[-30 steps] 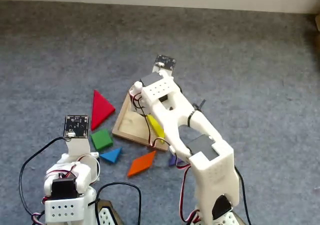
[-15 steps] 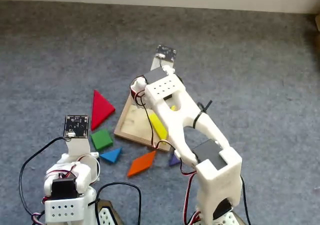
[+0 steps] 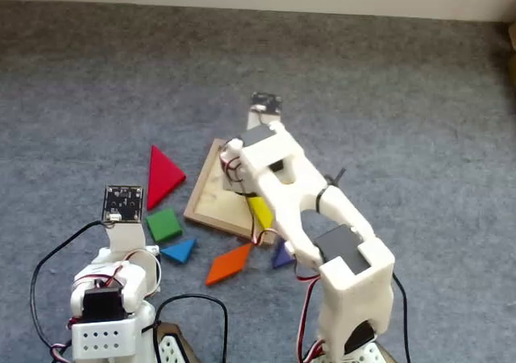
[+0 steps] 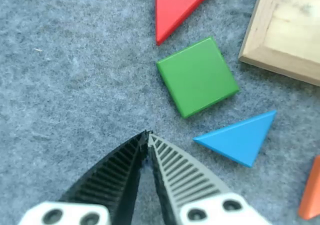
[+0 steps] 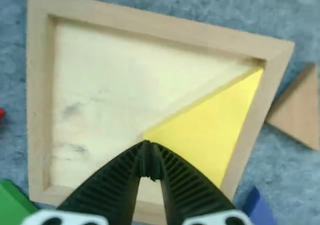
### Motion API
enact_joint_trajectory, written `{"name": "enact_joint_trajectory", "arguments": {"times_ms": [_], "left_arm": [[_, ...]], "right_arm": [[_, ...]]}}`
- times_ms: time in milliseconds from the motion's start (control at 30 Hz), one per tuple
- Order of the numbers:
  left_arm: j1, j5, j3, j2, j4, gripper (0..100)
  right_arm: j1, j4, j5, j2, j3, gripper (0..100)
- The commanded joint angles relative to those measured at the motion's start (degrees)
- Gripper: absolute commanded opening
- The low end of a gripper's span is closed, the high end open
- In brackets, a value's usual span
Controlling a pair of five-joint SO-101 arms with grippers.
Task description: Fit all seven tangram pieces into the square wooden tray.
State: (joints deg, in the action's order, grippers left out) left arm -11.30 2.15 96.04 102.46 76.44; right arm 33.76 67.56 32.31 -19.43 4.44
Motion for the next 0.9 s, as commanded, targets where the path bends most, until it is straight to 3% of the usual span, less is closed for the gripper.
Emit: {"name": "enact_joint_trajectory", "arguments": {"times_ms": [0, 233, 500, 867], "left_arm": [[-0.04, -0.44, 1.10, 1.80, 0.35, 1], [-0.04, -0.44, 1.10, 1.80, 0.35, 1], [-0.04, -0.44, 1.10, 1.80, 0.35, 1], [-0.04, -0.44, 1.10, 1.80, 0.35, 1]], "right_arm": [[-4.26, 4.26, -0.88, 1.71, -0.04, 1.2], [-5.41, 12.70, -12.57, 4.35, -2.15, 1.2], [-5.41, 20.44, -13.36, 23.34, -3.21, 1.2], [-7.69, 19.82, -13.45, 48.22, 20.35, 1.2]]}}
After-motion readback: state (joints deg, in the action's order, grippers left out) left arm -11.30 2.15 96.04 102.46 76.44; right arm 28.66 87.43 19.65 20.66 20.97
